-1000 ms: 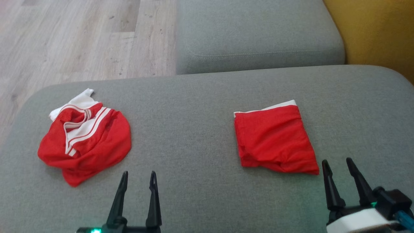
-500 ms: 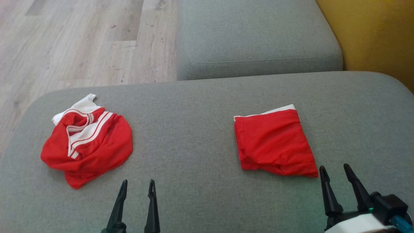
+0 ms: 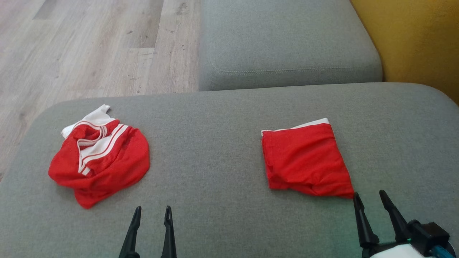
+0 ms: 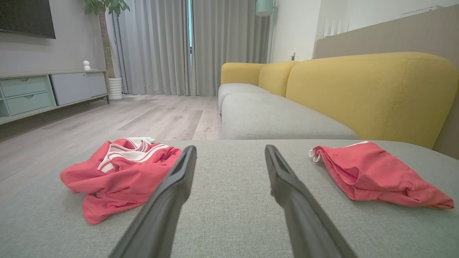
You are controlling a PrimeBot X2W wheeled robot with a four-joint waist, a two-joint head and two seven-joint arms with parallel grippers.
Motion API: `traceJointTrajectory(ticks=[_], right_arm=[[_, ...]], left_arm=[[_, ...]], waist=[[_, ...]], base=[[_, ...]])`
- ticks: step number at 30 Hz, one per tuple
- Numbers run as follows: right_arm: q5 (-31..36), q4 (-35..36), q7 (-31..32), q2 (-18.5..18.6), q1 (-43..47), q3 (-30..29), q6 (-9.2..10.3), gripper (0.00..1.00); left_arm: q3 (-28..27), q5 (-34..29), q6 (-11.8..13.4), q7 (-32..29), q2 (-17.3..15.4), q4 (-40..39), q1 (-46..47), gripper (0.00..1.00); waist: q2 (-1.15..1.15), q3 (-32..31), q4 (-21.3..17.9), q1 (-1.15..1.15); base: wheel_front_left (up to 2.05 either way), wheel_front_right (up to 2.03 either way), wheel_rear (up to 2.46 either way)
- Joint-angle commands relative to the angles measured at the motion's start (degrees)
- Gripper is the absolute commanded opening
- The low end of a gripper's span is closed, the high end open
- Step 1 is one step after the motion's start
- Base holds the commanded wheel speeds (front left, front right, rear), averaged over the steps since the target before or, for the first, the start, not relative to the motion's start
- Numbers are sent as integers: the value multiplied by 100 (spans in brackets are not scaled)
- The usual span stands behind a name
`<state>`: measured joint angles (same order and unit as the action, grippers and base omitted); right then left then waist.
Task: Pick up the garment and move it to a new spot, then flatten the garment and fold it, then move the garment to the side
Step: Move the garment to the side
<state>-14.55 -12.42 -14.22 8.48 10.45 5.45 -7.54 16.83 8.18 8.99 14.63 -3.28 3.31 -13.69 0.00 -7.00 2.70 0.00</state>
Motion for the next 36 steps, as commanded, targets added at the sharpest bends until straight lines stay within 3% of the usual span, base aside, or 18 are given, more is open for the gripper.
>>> traceJointTrajectory(ticks=[1, 12, 19, 23, 29, 36], right_arm=[[10, 149, -77, 107, -160, 143, 5, 100], [-253, -327, 8, 263, -428, 185, 5, 100], [-921, -719, 1093, 594, -1182, 305, 5, 100], [-1543, -838, 1811, 1009, -1840, 281, 5, 100], [-2017, -1245, 2263, 1374, -2465, 349, 5, 100], [-2206, -1869, 2337, 1545, -2900, 592, 5, 100]], left_arm=[[-170, -23, -21, 37, 40, -180, 205, 100], [-39, -51, 18, 37, 40, -265, 338, 100], [156, -39, 64, 37, 40, -268, 505, 100], [288, 1, 106, 37, 40, -265, 729, 100], [450, 37, 113, 37, 40, -195, 1018, 100], [613, 45, 131, 37, 40, -129, 1326, 100]], waist=[[0, 5, 6, 0], [0, 353, 150, 0], [0, 744, 273, 0], [0, 1070, 328, 0], [0, 1378, 417, 0], [0, 1666, 524, 0]], base=[[0, 0, 0], [0, 0, 0], [0, 0, 0], [0, 0, 0], [0, 0, 0], [0, 0, 0]])
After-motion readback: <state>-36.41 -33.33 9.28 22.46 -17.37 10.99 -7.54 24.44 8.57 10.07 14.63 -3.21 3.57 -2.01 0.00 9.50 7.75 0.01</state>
